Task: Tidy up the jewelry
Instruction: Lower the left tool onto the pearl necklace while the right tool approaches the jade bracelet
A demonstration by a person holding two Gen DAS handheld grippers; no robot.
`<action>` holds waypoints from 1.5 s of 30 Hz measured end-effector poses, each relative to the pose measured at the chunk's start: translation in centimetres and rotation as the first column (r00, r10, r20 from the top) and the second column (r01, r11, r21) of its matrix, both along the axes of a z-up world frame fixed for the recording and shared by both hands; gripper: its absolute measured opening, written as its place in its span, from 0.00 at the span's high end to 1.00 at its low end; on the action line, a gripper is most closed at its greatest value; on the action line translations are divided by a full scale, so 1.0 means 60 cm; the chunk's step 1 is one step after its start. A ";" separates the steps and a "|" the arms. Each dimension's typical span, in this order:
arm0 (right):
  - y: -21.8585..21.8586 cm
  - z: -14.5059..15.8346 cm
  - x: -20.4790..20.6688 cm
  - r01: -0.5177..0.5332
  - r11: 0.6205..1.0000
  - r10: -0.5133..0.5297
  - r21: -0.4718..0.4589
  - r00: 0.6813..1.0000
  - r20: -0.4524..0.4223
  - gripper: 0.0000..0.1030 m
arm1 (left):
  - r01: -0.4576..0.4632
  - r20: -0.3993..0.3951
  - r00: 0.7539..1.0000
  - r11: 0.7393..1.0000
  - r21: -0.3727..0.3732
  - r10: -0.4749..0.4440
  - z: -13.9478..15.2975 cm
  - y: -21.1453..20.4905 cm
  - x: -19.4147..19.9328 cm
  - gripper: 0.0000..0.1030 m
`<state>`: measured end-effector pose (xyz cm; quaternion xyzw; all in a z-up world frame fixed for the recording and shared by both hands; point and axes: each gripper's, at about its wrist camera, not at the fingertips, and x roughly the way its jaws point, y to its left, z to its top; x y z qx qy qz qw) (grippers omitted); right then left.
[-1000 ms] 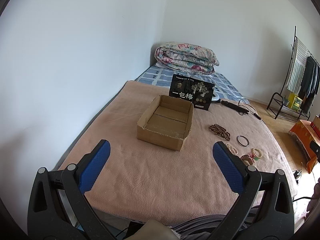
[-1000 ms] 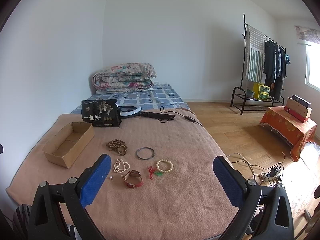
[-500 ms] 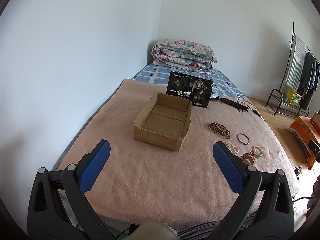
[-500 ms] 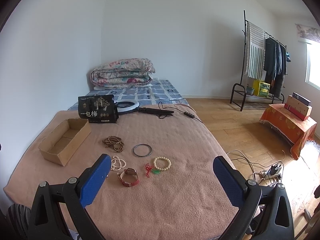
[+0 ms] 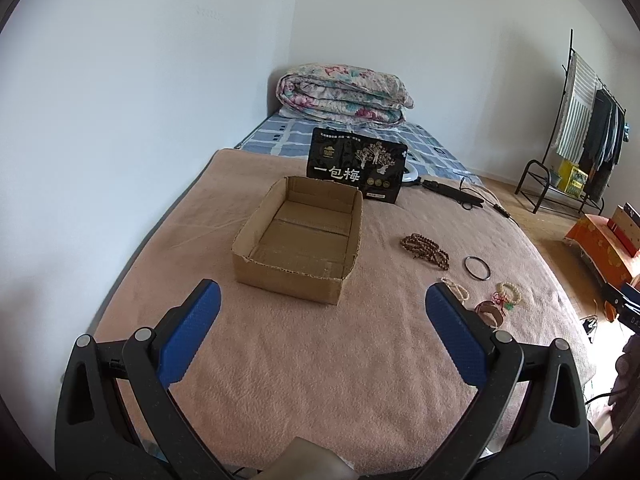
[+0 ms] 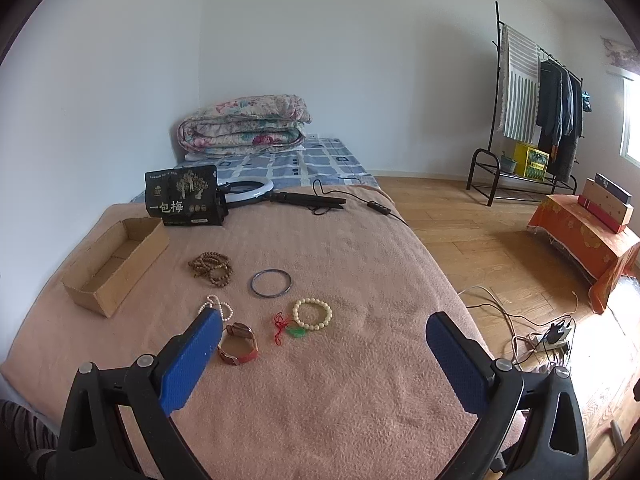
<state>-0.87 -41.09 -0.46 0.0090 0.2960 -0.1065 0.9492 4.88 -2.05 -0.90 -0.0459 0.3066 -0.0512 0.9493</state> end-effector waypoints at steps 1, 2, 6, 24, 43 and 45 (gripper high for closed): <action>-0.004 -0.007 0.005 -0.008 1.000 0.008 0.002 1.000 -0.007 0.00 | 0.018 -0.005 1.000 1.000 0.003 -0.018 -0.005 -0.006 0.010 0.00; -0.008 -0.012 0.010 -0.016 1.000 0.016 0.006 1.000 -0.013 0.00 | 0.038 -0.010 0.999 0.999 0.005 -0.038 -0.008 -0.014 0.018 0.00; -0.027 -0.037 0.030 -0.025 0.999 0.027 0.040 0.999 -0.038 0.00 | 0.108 -0.027 0.994 0.994 0.024 -0.107 -0.024 -0.044 0.050 0.00; -0.118 -0.128 0.132 -0.001 0.992 0.026 0.130 0.982 -0.185 0.09 | 0.355 -0.095 0.932 0.933 0.064 -0.349 -0.089 -0.203 0.168 0.11; -0.151 -0.210 0.236 -0.031 0.975 0.096 0.218 0.952 -0.292 0.24 | 0.509 -0.285 0.820 0.860 -0.033 -0.496 -0.214 -0.331 0.282 0.37; -0.151 -0.215 0.244 -0.038 0.973 0.106 0.227 0.949 -0.298 0.26 | 0.510 -0.301 0.813 0.859 -0.046 -0.499 -0.226 -0.340 0.291 0.39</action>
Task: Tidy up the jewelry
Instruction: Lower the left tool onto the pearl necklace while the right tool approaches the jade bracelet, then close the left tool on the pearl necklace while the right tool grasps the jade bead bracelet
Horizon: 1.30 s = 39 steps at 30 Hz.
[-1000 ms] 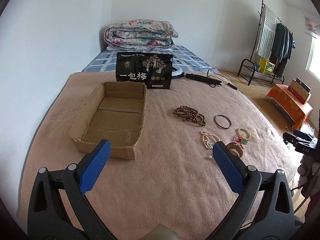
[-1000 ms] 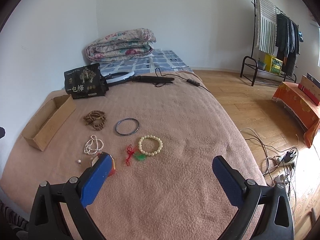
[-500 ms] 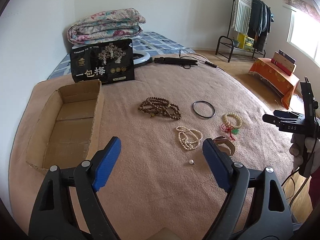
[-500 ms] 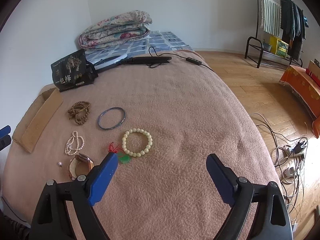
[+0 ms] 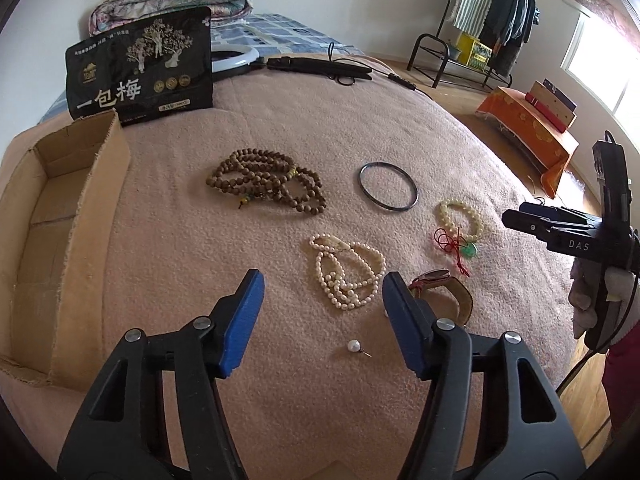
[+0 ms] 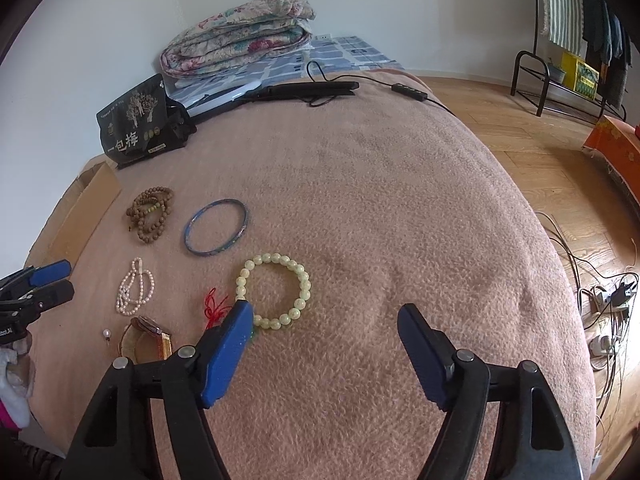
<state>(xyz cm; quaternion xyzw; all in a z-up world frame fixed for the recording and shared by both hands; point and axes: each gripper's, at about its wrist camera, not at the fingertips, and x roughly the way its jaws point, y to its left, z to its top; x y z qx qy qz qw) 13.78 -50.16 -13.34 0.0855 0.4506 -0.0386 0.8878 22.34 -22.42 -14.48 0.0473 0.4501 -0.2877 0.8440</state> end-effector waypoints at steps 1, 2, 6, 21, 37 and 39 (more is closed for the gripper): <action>0.001 -0.002 0.004 -0.004 1.000 0.004 0.004 1.000 -0.003 0.26 | 0.000 -0.011 1.000 1.000 -0.004 0.000 -0.005 -0.003 0.004 0.39; 0.002 -0.004 0.008 -0.007 1.000 0.007 0.006 1.000 -0.007 0.27 | 0.000 -0.020 1.000 1.000 -0.008 0.000 -0.009 -0.006 0.006 0.39; 0.004 -0.013 0.022 -0.015 1.000 0.016 0.015 1.000 -0.021 0.29 | 0.002 -0.044 0.999 1.000 -0.009 -0.002 -0.024 -0.019 0.016 0.40; -0.010 -0.042 0.051 -0.008 1.000 0.010 0.029 0.997 -0.070 0.38 | -0.022 -0.101 0.995 1.000 0.009 0.022 -0.067 -0.044 0.051 0.46; 0.005 -0.050 0.071 -0.039 0.999 0.038 -0.004 0.996 -0.085 0.39 | 0.001 -0.038 0.999 0.990 0.140 0.004 -0.081 -0.068 0.042 0.64; 0.010 -0.052 0.074 -0.048 0.999 0.046 -0.010 0.995 -0.089 0.39 | -0.003 -0.026 1.000 0.989 0.148 0.007 -0.082 -0.069 0.041 0.69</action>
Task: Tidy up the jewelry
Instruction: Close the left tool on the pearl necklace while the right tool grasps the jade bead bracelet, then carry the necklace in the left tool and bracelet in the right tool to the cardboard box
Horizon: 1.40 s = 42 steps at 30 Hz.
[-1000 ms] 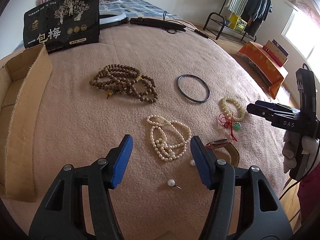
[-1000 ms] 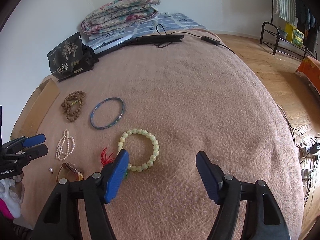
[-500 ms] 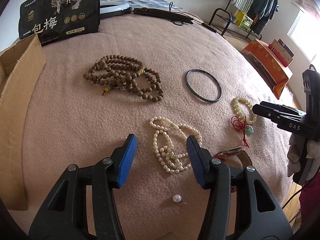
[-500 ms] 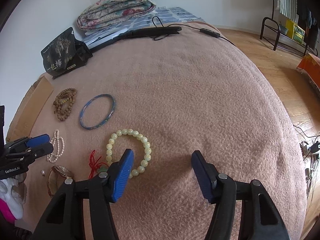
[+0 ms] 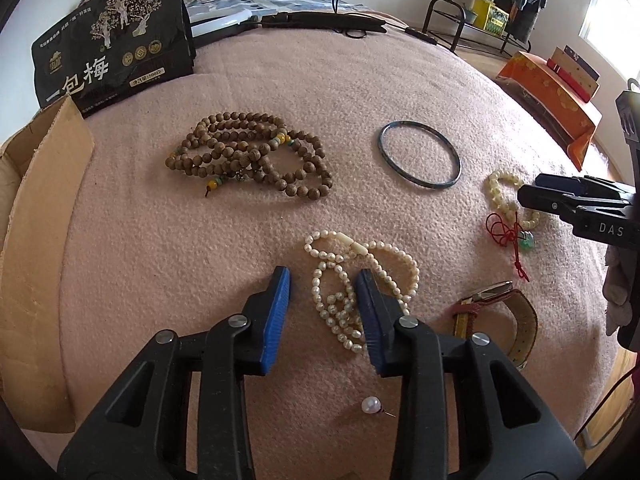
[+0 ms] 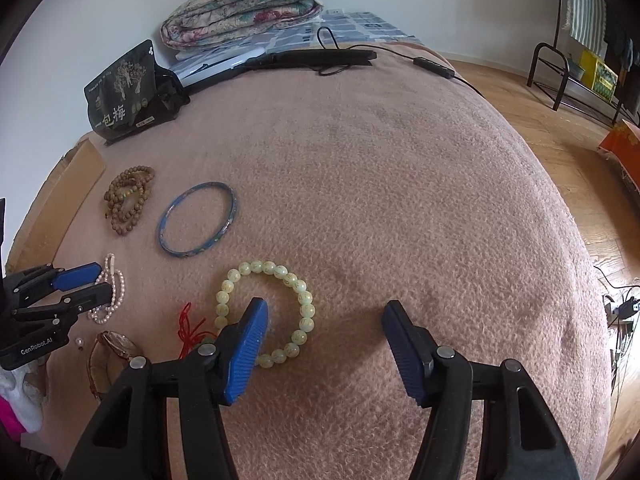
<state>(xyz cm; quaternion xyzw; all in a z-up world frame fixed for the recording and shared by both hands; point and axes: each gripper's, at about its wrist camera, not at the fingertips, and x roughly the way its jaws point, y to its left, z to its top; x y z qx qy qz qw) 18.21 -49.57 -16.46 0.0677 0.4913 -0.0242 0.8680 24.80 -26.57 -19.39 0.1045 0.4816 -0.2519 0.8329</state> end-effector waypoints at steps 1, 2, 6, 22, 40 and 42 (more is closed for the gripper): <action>0.002 -0.001 0.002 -0.003 1.000 0.003 -0.005 1.000 -0.003 0.39 | 0.000 0.006 1.000 1.000 0.002 0.000 0.000 -0.001 0.000 0.73; 0.005 -0.003 0.004 -0.005 1.000 0.005 -0.014 1.000 -0.008 0.39 | 0.000 0.010 1.000 1.000 0.003 0.000 0.000 -0.002 0.000 0.75; 0.013 -0.009 0.013 -0.011 0.999 0.010 -0.049 1.000 -0.016 0.49 | -0.007 0.011 1.000 1.000 -0.011 0.007 0.001 -0.003 0.003 0.92; -0.005 0.036 -0.010 0.000 0.999 -0.004 0.045 0.997 0.077 0.95 | -0.051 0.027 0.998 0.989 -0.140 0.055 0.062 0.026 0.013 0.99; 0.052 0.168 -0.053 -0.070 0.997 0.065 0.016 0.973 0.220 0.95 | -0.068 0.120 0.988 0.970 -0.234 0.099 0.180 0.065 -0.004 0.99; 0.059 0.184 -0.057 -0.077 0.997 0.072 0.014 0.970 0.233 0.95 | -0.070 0.133 0.986 0.968 -0.242 0.105 0.197 0.072 -0.006 0.99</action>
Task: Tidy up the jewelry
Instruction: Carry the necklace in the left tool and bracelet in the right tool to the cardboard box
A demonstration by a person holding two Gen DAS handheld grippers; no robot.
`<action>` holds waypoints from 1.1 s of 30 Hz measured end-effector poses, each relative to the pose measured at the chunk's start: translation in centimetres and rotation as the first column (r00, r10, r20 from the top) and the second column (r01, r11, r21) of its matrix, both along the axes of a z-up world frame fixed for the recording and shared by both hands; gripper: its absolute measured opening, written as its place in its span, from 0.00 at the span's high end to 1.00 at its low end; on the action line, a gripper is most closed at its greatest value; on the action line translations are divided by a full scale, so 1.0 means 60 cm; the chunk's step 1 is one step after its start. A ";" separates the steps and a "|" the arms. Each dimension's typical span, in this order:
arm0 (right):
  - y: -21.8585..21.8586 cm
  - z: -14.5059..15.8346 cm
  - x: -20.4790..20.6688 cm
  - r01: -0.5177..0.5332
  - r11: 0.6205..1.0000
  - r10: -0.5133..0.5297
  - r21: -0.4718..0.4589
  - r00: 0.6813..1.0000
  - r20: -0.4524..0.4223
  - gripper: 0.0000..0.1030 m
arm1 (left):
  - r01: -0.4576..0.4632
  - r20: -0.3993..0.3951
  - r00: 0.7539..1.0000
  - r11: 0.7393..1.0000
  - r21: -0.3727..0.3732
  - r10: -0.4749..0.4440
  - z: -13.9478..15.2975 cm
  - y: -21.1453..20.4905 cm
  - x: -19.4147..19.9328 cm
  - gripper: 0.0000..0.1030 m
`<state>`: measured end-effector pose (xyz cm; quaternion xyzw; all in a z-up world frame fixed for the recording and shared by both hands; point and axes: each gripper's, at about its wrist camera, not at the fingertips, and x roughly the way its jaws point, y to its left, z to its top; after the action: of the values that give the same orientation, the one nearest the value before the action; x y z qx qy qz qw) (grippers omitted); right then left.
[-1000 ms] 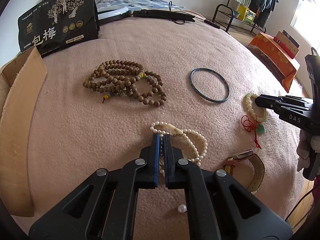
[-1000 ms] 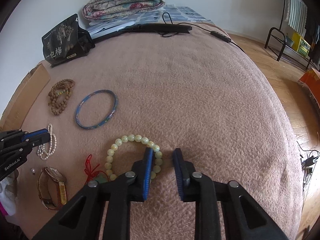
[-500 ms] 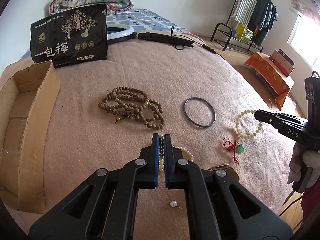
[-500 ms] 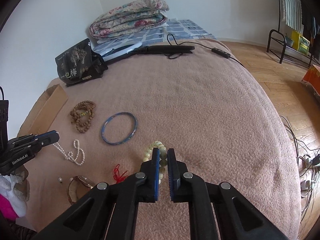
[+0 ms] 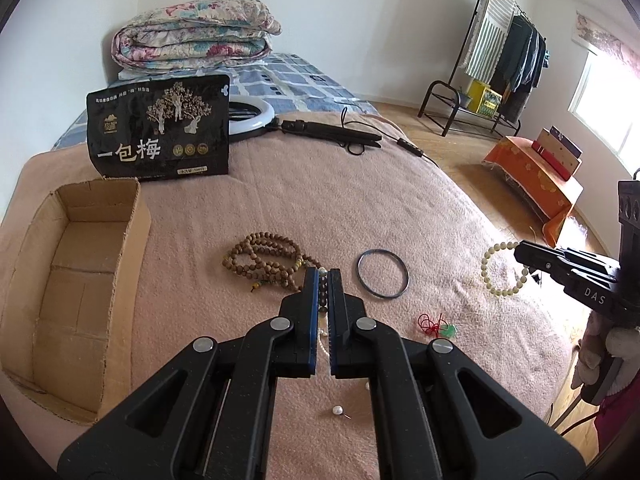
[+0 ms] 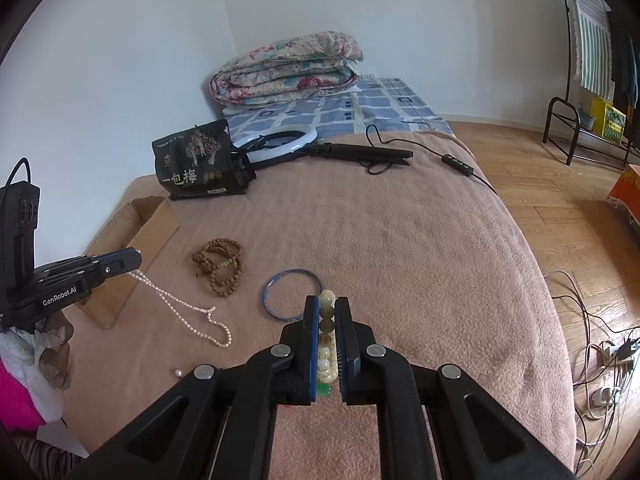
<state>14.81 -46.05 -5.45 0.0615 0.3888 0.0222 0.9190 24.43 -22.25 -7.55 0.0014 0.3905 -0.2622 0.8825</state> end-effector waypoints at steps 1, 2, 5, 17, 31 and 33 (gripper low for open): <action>0.004 0.007 -0.001 -0.004 1.000 0.004 -0.002 1.000 0.006 0.95 | -0.002 0.009 1.000 1.000 -0.002 0.002 0.009 0.003 -0.003 0.99; 0.008 0.014 -0.003 -0.007 1.000 0.007 -0.004 1.000 0.012 0.95 | -0.005 0.020 1.000 1.000 -0.005 0.005 0.018 0.006 -0.004 0.99; 0.019 0.032 -0.005 -0.018 1.000 0.018 0.004 0.999 0.027 0.95 | -0.018 0.049 0.999 1.000 -0.016 0.019 0.049 0.019 -0.008 0.99; 0.086 0.088 0.009 -0.085 0.996 0.085 -0.003 0.994 0.075 0.95 | -0.096 0.174 0.979 0.992 -0.077 0.108 0.176 0.123 -0.014 0.99; 0.248 0.112 0.067 -0.243 0.970 0.242 -0.003 0.966 0.094 0.95 | -0.239 0.198 0.947 0.966 -0.097 0.254 0.204 0.291 0.007 0.99; 0.275 0.109 0.076 -0.267 0.964 0.266 0.001 0.959 0.094 0.95 | -0.259 0.188 0.943 0.961 -0.097 0.273 0.196 0.312 0.011 0.99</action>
<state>19.34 -29.54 1.10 0.0140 0.3500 0.1512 0.9244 25.12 -3.53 4.23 -0.0562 0.2870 -0.1529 0.9440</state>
